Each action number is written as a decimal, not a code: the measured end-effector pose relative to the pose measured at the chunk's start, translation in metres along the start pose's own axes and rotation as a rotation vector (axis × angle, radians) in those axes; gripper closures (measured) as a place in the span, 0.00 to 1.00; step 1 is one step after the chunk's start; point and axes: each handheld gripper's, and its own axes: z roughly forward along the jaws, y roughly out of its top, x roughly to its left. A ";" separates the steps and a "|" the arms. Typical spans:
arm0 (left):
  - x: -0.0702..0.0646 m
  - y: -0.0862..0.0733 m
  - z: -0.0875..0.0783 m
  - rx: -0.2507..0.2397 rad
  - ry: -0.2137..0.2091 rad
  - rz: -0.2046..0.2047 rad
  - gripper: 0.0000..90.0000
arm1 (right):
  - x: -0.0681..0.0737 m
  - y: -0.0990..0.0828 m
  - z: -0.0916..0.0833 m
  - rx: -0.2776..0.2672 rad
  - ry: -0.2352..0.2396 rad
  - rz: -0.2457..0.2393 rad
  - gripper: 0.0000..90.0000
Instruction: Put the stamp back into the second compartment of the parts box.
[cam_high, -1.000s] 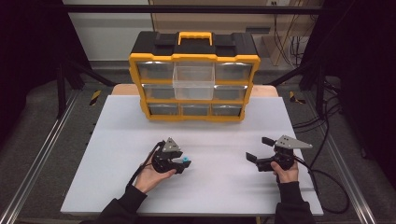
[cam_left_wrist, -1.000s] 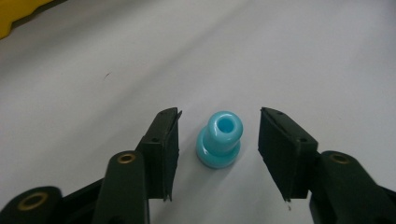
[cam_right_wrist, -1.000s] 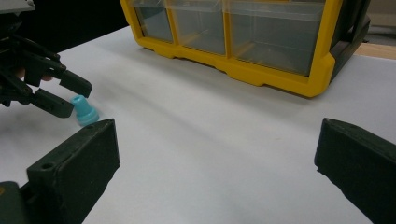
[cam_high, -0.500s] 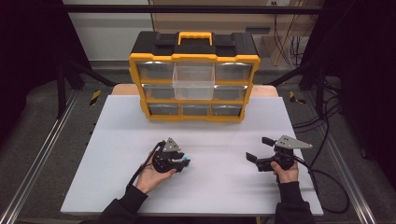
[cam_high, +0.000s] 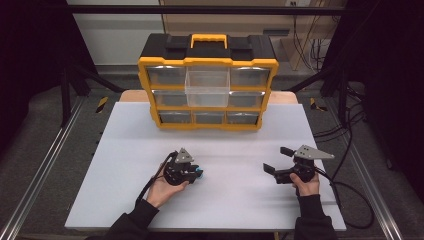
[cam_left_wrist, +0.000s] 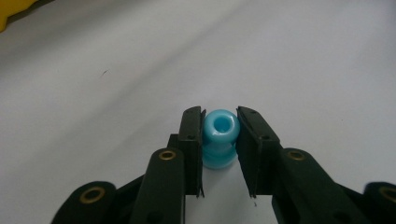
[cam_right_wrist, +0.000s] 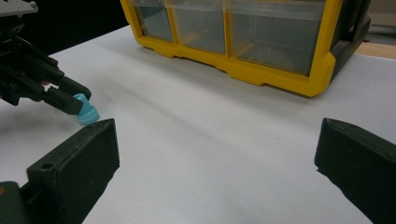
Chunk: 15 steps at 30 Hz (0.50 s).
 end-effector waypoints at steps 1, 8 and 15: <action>0.000 0.000 0.000 0.000 0.001 0.000 0.79 | 0.000 0.000 0.000 -0.001 0.002 0.002 0.00; 0.000 0.000 0.000 0.003 0.000 0.000 0.80 | 0.000 0.000 0.000 0.000 0.000 0.001 0.00; 0.002 0.000 -0.001 0.000 -0.001 -0.011 0.80 | 0.000 0.000 0.000 -0.001 0.002 0.002 0.00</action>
